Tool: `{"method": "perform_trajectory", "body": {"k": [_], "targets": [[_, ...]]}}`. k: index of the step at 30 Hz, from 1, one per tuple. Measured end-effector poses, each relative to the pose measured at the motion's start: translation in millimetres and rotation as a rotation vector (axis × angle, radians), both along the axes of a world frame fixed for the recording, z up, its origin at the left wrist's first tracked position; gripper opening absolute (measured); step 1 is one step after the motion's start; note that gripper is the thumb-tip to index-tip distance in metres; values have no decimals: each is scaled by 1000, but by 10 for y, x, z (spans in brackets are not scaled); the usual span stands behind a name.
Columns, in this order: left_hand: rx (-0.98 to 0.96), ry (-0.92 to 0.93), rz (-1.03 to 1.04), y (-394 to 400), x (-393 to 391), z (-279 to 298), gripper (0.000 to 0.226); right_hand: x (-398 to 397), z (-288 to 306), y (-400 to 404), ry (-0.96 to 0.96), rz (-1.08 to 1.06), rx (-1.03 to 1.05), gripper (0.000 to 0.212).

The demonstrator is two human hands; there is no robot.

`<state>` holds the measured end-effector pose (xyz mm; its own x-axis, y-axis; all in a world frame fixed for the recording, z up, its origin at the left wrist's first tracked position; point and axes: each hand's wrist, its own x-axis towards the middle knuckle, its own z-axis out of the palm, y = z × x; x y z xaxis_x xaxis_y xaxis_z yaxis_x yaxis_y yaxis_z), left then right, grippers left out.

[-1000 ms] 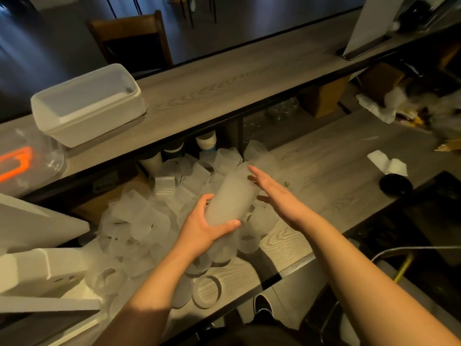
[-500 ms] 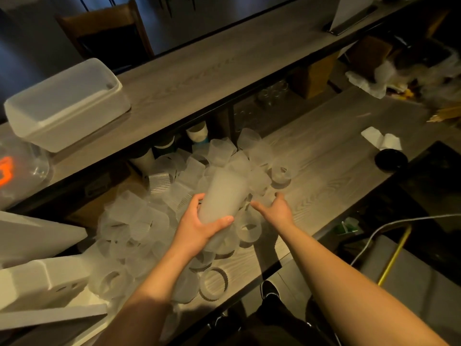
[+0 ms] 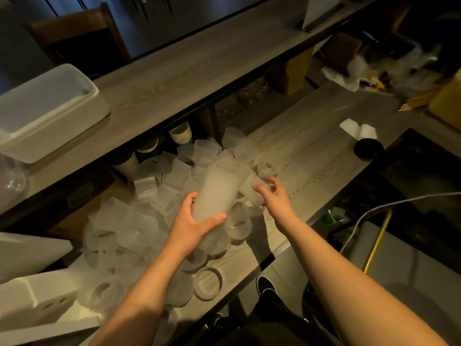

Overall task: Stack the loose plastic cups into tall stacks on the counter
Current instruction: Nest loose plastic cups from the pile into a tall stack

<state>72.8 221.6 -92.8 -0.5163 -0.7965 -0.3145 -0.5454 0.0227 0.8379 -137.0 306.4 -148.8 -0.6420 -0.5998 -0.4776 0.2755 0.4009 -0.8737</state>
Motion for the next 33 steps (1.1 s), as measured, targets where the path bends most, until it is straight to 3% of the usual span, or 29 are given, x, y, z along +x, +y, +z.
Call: {"method": "perform_trajectory", "body": {"k": [2,5,8,12,17,21,25,29,31,33], "targets": [[-21,-15,-27,-8,-6,0,87,-29,203,-28,-62,-21,-126,59],[-51,-34,-67,-27,-9,5,85,-80,476,-84,-118,-19,-294,73],[-89,-39,-96,-38,-18,34,80,-99,737,-140,-72,63,-404,63],[-131,-37,-102,-47,-37,88,76,-115,896,-188,198,301,-249,72],[-156,-60,-119,-61,-39,128,76,-63,961,-211,325,425,-189,64],[-126,-30,-77,-68,-35,117,81,51,915,-253,309,525,-174,64],[-73,-15,-40,-71,-13,104,88,130,829,-272,177,600,-198,71],[8,52,42,-71,0,117,90,59,582,-317,115,391,-203,60],[61,106,99,-83,-1,122,89,-32,349,-320,143,242,-123,48],[115,162,154,-97,15,118,83,-134,88,-264,220,237,-15,46]]}}
